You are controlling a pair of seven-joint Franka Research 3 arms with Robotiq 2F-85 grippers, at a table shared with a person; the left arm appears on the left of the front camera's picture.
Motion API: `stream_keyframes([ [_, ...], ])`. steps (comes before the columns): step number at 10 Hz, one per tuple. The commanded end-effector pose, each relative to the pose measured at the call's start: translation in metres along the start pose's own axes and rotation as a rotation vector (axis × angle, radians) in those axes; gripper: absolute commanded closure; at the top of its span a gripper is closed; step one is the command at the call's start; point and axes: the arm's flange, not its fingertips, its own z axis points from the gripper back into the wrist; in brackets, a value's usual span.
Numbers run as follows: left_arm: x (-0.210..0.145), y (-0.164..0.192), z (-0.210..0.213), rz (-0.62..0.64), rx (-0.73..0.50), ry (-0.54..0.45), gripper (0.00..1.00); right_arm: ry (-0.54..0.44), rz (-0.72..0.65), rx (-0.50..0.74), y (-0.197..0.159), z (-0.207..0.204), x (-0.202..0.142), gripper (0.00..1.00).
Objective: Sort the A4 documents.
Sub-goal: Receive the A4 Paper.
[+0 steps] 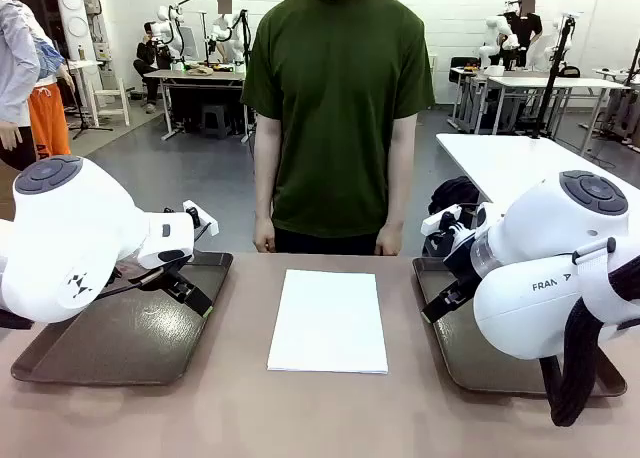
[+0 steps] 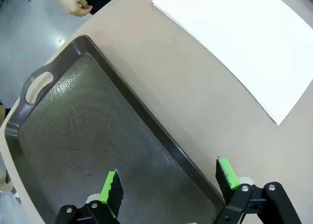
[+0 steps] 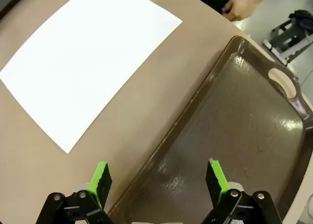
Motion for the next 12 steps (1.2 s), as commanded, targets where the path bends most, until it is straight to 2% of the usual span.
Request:
stream_keyframes([
  [1, 0.0000, 0.0000, 0.0000, 0.000, 0.000, 0.000, 0.00, 0.000, 0.000, 0.000, 0.0000, 0.0000, 0.0000, 0.00],
  [12, 0.0000, 0.0000, 0.0000, 0.000, 0.000, 0.000, 0.00, 0.000, 0.000, 0.000, 0.0000, 0.0000, 0.0000, 0.00],
])
